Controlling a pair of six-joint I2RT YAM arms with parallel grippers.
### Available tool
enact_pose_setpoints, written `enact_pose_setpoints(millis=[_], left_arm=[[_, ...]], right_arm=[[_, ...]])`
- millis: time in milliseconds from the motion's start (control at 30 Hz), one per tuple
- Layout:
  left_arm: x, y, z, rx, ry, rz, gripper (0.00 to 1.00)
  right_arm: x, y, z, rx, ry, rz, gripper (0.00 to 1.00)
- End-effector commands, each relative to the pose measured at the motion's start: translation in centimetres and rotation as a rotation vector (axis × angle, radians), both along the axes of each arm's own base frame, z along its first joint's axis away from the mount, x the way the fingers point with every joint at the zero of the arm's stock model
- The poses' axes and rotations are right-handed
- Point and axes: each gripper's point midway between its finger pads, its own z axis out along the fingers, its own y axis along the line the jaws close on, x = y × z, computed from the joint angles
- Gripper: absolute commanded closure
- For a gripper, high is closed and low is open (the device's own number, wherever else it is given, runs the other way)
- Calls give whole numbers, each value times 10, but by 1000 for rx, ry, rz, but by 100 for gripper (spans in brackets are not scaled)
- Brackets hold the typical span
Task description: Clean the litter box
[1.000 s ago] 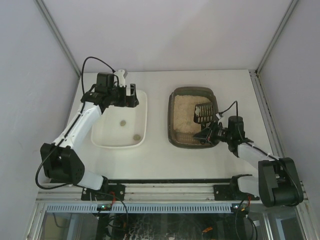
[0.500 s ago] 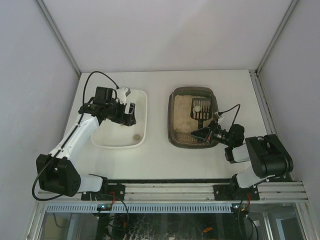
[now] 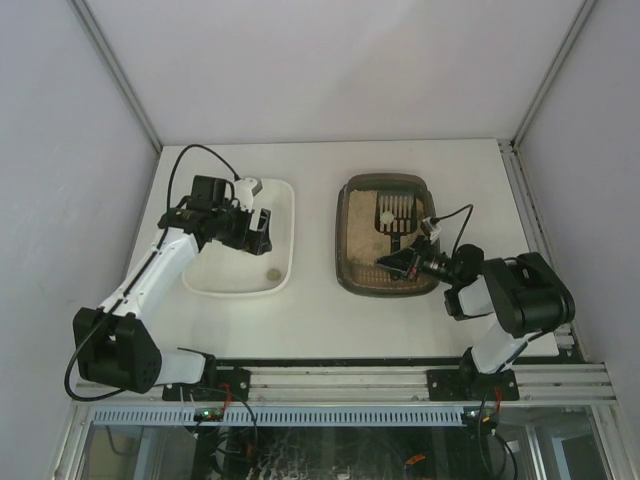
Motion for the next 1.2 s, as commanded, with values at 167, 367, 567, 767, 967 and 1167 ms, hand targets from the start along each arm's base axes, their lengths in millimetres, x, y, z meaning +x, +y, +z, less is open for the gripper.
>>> enact_pose_setpoints(millis=[167, 367, 567, 767, 967, 1167], left_arm=[[-1, 0, -1, -5, -29, -20, 8], [-2, 0, -4, -4, -30, -21, 8], [3, 4, -3, 11, -46, -1, 8], [19, 26, 20, 89, -144, 70, 7], [47, 112, 82, 127, -236, 316, 7], [51, 171, 106, 17, -220, 525, 8]], right_arm=[[18, 9, 5, 42, 26, 39, 100], [6, 32, 8, 46, 21, 141, 100], [13, 27, 10, 48, 21, 119, 100], [-2, 46, 10, 41, 13, 178, 100], [-9, 72, -18, -246, 60, 212, 100], [-6, 109, 3, -611, -69, 257, 100]])
